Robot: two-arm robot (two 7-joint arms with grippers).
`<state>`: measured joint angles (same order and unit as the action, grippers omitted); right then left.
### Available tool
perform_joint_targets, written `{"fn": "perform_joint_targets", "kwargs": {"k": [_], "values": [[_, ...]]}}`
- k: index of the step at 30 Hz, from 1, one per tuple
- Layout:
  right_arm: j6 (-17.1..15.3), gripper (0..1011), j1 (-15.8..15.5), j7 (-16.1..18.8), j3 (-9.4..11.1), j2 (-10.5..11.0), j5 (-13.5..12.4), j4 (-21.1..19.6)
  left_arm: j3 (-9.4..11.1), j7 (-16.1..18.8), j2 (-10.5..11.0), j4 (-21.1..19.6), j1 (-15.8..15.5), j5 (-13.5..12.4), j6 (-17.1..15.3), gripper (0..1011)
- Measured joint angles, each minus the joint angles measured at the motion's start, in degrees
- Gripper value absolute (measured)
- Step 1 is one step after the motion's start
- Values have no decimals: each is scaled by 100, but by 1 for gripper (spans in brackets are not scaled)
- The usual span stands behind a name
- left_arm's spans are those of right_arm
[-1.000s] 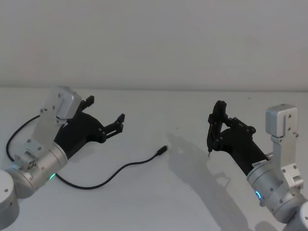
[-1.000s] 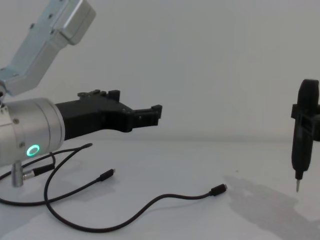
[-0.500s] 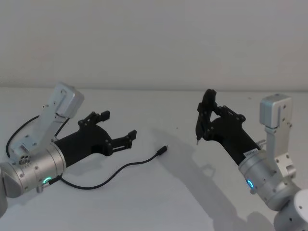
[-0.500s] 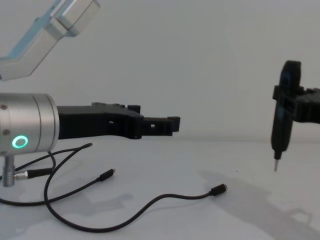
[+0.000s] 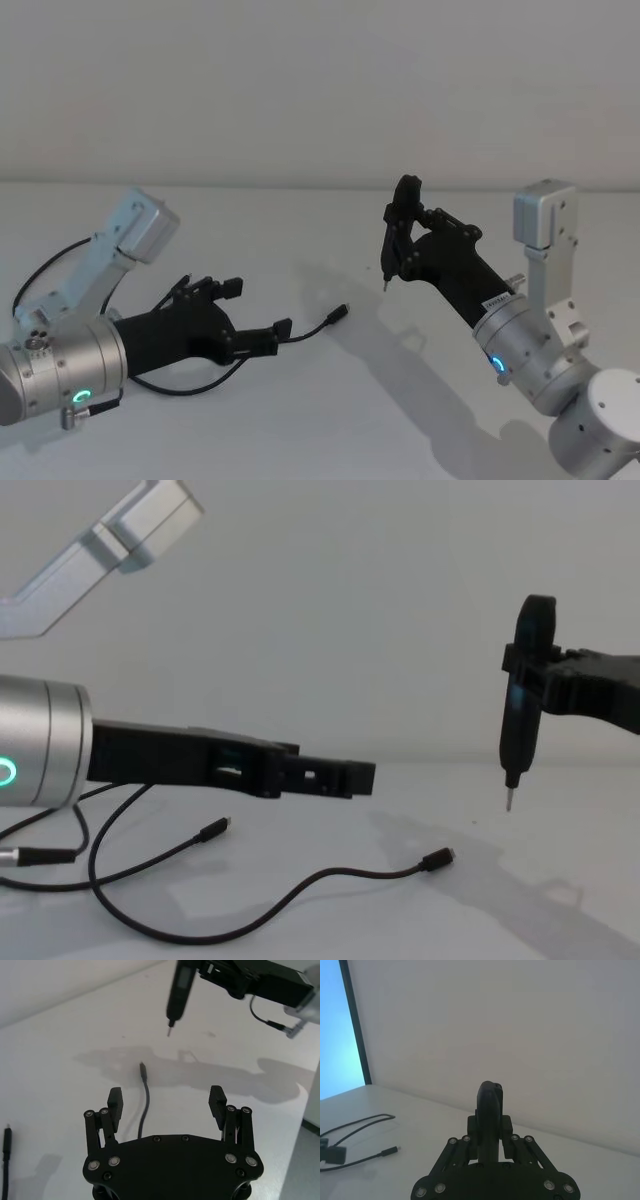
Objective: Pick up the data cable with the one hand.
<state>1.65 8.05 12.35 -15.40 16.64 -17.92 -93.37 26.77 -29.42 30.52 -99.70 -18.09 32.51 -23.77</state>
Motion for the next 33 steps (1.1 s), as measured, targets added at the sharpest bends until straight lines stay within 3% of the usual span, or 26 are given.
{"fn": "perform_joint_targets", "kwargs": {"k": [5,14,22,33], "values": [[4,274,106,89,-8,-33,-12,205,104,-69,82,-9,-54,-24,-94,1001],[85,274,269,352,3,-72,-103,511,364,-61,122,146,-246,-325,-16,1001],[230,274,400,695,-4,-68,-278,691,584,51,1,415,-458,-650,129,1001],[347,274,521,962,-70,-54,-418,847,783,57,-133,703,-640,-893,156,1001]]}}
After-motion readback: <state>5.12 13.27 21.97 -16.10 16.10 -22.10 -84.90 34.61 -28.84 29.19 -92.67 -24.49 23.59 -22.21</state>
